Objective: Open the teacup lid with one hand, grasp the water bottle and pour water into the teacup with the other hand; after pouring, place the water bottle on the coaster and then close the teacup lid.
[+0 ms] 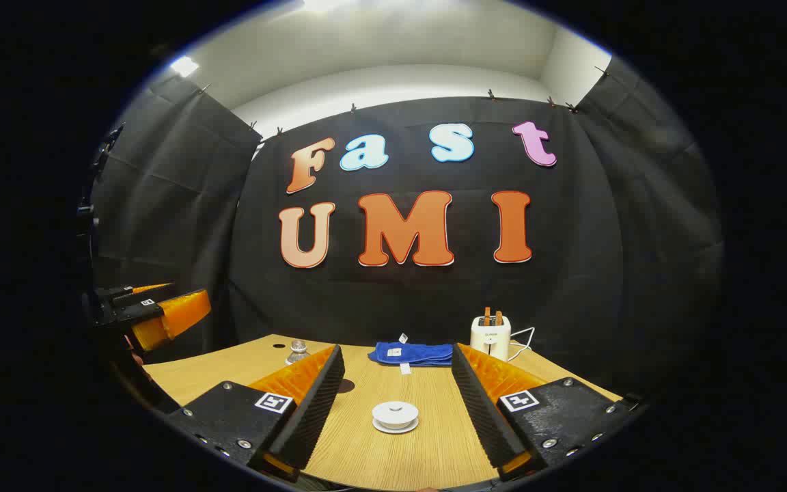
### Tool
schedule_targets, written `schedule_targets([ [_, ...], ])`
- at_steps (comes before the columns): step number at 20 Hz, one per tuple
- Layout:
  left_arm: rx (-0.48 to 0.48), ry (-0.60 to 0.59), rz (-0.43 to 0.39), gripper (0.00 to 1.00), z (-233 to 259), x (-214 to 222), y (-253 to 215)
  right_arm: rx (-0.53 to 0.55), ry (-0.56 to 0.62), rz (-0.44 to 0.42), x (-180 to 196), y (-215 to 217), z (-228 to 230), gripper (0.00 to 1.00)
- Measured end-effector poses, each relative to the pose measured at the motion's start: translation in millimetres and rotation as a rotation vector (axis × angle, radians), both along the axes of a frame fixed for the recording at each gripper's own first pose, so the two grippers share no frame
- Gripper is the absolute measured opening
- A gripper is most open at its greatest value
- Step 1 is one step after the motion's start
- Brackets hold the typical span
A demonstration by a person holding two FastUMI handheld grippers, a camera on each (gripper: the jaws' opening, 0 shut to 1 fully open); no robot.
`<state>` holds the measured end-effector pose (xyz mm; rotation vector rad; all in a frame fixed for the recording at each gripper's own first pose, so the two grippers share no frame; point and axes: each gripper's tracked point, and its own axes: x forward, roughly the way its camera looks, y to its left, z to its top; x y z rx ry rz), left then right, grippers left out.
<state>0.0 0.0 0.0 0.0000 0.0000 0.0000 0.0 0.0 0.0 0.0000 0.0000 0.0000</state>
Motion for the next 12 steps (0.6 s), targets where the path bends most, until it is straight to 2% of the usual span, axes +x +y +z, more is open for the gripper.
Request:
schedule_targets([
  [9, -0.01, -0.024, -0.032, 0.99, -10.9, 15.6, -6.8, -0.057, -0.027, 0.043, 19.2, 10.7, -6.2, 0.94],
  [12, -0.051, -0.022, -0.02, 0.99, -16.4, 29.0, -1.9, -0.063, -0.031, 0.035, 33.7, 4.4, -6.5, 0.94],
])
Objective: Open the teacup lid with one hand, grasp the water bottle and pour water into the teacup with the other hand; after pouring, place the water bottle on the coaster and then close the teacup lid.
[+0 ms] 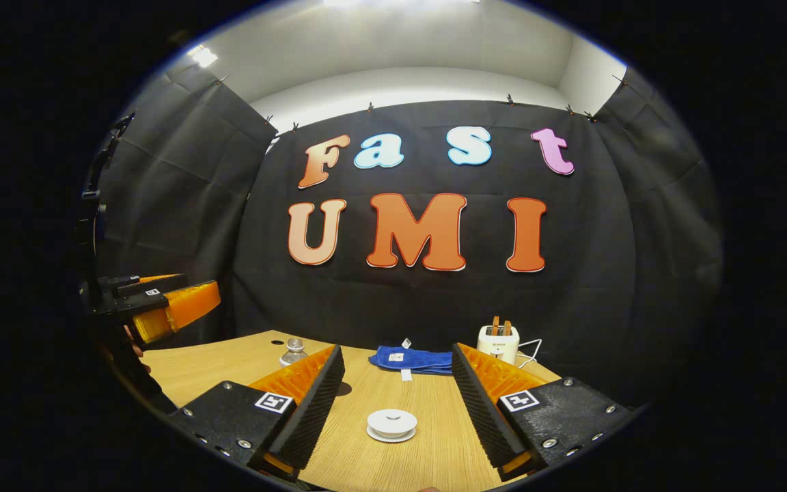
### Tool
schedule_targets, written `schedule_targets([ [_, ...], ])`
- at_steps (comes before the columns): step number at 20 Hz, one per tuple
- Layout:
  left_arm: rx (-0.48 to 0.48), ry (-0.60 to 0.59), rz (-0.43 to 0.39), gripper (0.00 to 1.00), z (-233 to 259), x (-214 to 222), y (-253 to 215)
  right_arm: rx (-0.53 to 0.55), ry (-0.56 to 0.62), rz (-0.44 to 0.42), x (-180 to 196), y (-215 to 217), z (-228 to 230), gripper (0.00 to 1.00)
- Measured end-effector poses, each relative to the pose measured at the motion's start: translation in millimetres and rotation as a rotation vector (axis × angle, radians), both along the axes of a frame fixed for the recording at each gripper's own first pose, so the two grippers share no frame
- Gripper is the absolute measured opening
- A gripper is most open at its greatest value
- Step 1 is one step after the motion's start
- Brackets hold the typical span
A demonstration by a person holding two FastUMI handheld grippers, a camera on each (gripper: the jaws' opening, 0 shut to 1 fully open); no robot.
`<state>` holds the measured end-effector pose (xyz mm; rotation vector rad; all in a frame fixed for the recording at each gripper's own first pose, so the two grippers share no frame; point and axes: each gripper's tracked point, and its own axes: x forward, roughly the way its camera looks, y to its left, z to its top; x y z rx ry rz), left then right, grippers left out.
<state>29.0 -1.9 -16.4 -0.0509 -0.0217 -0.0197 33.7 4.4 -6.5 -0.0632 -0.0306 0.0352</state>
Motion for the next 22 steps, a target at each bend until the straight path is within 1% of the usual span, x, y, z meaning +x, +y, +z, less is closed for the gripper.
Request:
schedule_targets([
  [2, -0.006, -0.007, 0.005, 0.99, -1.8, 9.4, 5.4, 0.009, 0.001, -0.005, 8.7, -3.5, -3.2, 0.94],
  [6, 0.073, -0.019, 0.068, 0.98, -8.6, 25.7, 18.7, 0.034, 0.017, -0.011, 29.5, -9.2, -12.3, 0.94],
  [7, 0.074, -0.016, 0.061, 0.99, -11.0, 30.5, 15.3, 0.036, 0.02, -0.017, 34.5, -12.4, -14.0, 0.94],
  [9, 0.062, 0.0, 0.044, 0.98, -21.5, 38.1, 12.2, 0.028, 0.019, -0.028, 43.9, -15.0, -17.5, 0.94],
  [12, 0.03, 0.016, 0.026, 0.99, -34.0, 48.1, 11.7, 0.004, 0.016, -0.035, 53.8, -14.6, -24.1, 0.94],
  [15, 0.021, 0.028, 0.028, 0.99, -43.4, 50.6, 15.9, 0.023, 0.035, -0.01, 61.8, -4.6, -36.8, 0.94],
  [18, 0.048, 0.022, 0.028, 0.99, -47.6, 51.0, 17.0, 0.022, 0.07, 0.007, 70.3, 0.8, -55.4, 0.94],
  [20, 0.069, 0.025, 0.03, 0.99, -51.4, 53.2, 18.6, 0.025, 0.106, 0.04, 75.9, 10.6, -70.9, 0.94],
  [21, 0.073, 0.036, 0.039, 0.97, -56.7, 53.0, 22.4, 0.034, 0.129, 0.049, 77.4, 14.1, -78.6, 0.94],
  [22, 0.057, 0.045, 0.029, 0.99, -61.9, 54.6, 20.7, 0.037, 0.143, 0.061, 80.0, 16.4, -84.9, 0.93],
])
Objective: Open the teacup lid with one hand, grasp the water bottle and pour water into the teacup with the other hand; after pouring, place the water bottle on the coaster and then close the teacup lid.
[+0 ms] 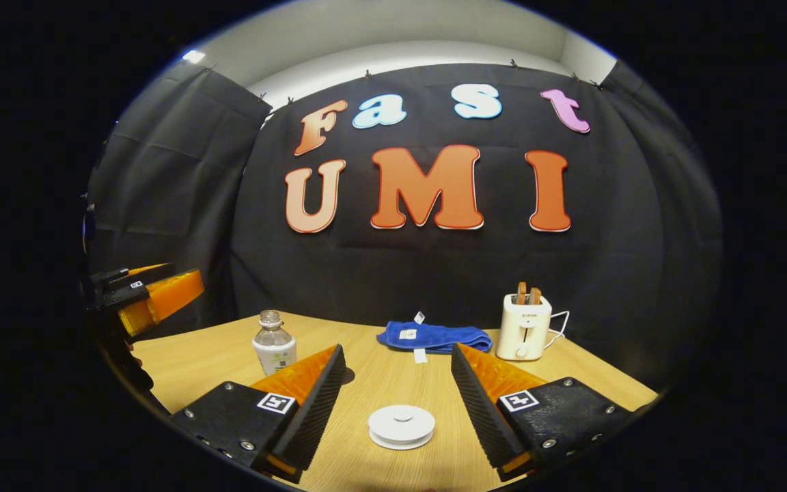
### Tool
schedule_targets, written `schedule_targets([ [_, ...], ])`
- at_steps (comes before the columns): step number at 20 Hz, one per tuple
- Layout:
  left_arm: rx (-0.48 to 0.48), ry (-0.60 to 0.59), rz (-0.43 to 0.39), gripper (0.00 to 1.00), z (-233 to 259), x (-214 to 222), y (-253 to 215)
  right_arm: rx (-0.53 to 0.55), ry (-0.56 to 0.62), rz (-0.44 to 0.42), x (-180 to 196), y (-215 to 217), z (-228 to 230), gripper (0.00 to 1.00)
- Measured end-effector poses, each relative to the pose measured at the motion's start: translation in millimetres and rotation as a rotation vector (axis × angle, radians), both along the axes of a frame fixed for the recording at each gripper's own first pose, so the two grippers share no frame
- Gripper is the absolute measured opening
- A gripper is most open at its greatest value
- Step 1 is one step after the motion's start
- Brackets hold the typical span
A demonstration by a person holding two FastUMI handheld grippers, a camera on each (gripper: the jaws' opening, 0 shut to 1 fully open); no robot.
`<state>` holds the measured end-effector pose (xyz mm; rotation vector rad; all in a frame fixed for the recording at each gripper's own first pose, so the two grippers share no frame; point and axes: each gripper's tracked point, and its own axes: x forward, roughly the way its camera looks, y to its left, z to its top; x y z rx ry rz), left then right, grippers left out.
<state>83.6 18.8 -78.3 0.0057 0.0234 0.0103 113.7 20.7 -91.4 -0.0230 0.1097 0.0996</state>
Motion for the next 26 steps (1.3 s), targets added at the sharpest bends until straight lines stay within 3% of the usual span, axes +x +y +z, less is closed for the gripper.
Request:
schedule_targets([
  [4, -0.001, 0.006, -0.02, 0.99, -8.1, 3.6, 1.2, -0.046, 0.058, 0.003, 14.8, 3.1, -36.1, 0.93],
  [10, 0.002, 0.01, -0.05, 0.99, -15.2, 9.7, -12.0, -0.035, 0.19, 0.026, 32.5, 6.3, -83.4, 0.87],
  [18, 0.011, 0.059, -0.053, 0.98, -40.2, 18.8, -15.0, -0.092, 0.296, 0.003, 46.4, -2.5, -124.0, 0.59],
  [22, 0.003, 0.073, -0.059, 0.99, -46.9, 20.8, -17.4, -0.139, 0.307, -0.008, 48.7, -3.5, -129.8, 0.56],
  [23, 0.006, 0.077, -0.058, 0.99, -48.3, 20.4, -16.7, -0.154, 0.305, -0.016, 49.3, -6.1, -130.0, 0.53],
  [24, 0.01, 0.079, -0.057, 0.99, -50.2, 21.1, -16.5, -0.166, 0.313, -0.017, 49.0, -7.3, -132.2, 0.41],
  [26, 0.012, 0.082, -0.057, 0.99, -51.2, 20.4, -17.4, -0.176, 0.341, -0.015, 48.4, -7.3, -140.0, 0.39],
])
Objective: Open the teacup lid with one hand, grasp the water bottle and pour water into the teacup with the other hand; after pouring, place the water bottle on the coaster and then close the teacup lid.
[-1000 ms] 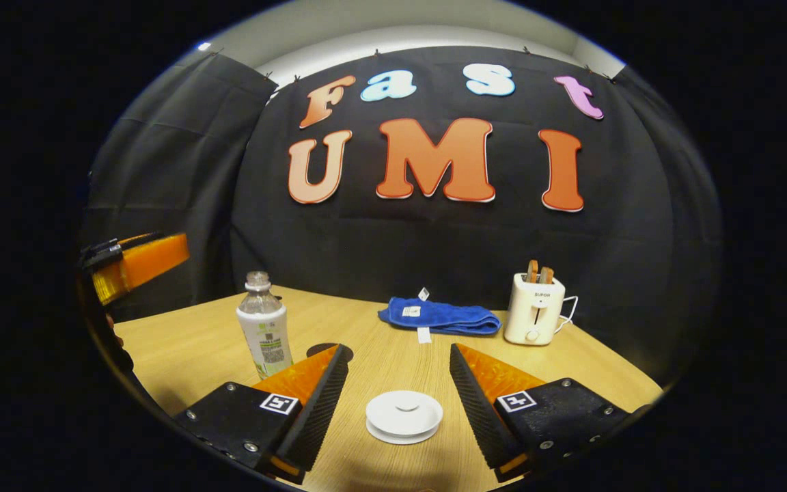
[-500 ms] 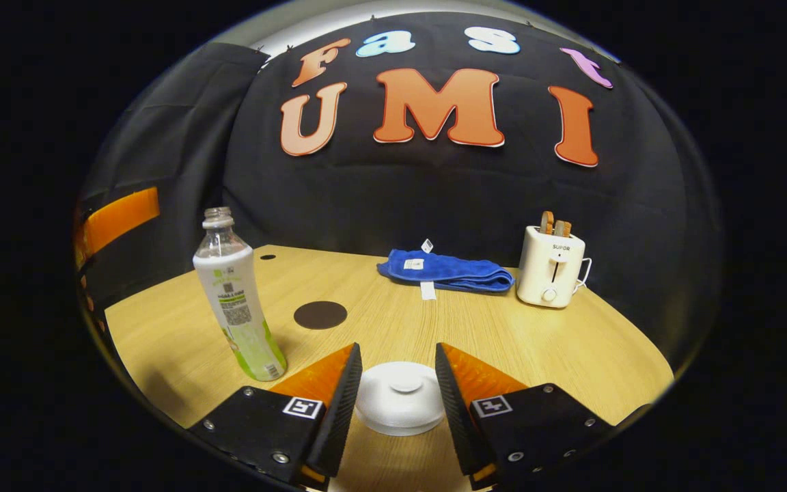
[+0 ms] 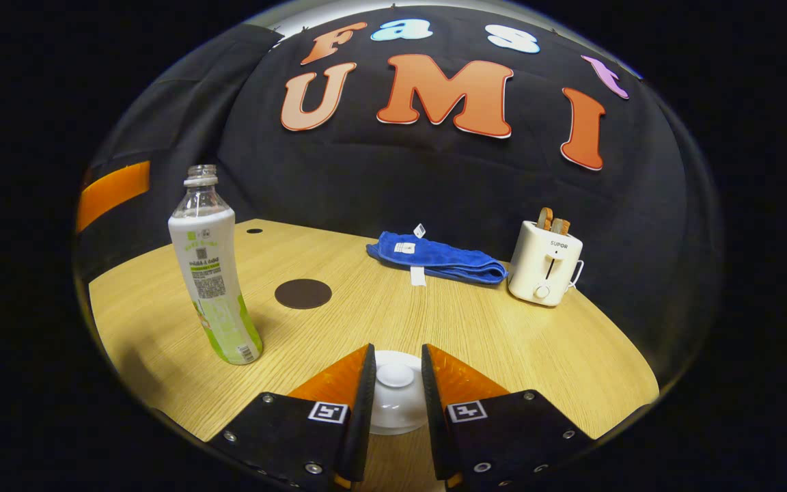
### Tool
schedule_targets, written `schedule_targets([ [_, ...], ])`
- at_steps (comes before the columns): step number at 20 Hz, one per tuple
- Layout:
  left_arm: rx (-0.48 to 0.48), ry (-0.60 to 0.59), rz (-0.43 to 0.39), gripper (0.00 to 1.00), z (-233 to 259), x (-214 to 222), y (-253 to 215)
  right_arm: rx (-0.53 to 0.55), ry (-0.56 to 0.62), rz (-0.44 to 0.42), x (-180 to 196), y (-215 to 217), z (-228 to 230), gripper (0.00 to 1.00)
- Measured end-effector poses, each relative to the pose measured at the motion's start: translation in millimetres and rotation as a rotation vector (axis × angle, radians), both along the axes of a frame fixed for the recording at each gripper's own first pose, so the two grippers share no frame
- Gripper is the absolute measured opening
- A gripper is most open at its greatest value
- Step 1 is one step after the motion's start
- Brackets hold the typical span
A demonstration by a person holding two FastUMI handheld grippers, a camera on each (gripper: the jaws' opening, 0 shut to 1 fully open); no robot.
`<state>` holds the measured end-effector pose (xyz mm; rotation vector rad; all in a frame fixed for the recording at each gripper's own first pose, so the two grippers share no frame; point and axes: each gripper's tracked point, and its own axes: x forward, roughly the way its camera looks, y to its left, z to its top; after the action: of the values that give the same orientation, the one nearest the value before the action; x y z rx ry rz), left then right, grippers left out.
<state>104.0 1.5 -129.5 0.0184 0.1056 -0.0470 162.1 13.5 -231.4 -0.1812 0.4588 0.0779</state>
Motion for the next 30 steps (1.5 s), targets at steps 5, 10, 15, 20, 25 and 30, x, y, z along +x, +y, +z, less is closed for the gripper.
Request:
schedule_targets([
  [5, 0.002, 0.009, -0.002, 0.99, -4.8, -1.6, 0.7, 0.007, 0.006, -0.002, -0.7, 2.0, -0.2, 0.27],
  [10, -0.003, 0.019, -0.013, 0.98, -10.5, -1.2, -1.5, 0.035, 0.003, 0.0, -1.4, 1.2, 0.4, 0.21],
  [15, -0.009, 0.048, -0.062, 0.99, -22.9, -3.8, -20.0, 0.133, -0.019, -0.016, -2.4, 0.3, 7.7, 0.2],
  [20, -0.016, 0.098, -0.12, 0.99, -44.2, -4.9, -42.4, 0.162, -0.055, -0.02, -3.7, -4.4, 16.9, 0.2],
  [25, -0.002, 0.142, -0.152, 0.99, -64.1, -0.7, -55.0, 0.185, -0.068, -0.034, -4.2, -11.4, 22.1, 0.2],
  [30, 0.015, 0.221, -0.163, 0.99, -101.0, 5.1, -65.1, 0.205, -0.132, -0.044, -7.8, -22.7, 49.9, 0.2],
])
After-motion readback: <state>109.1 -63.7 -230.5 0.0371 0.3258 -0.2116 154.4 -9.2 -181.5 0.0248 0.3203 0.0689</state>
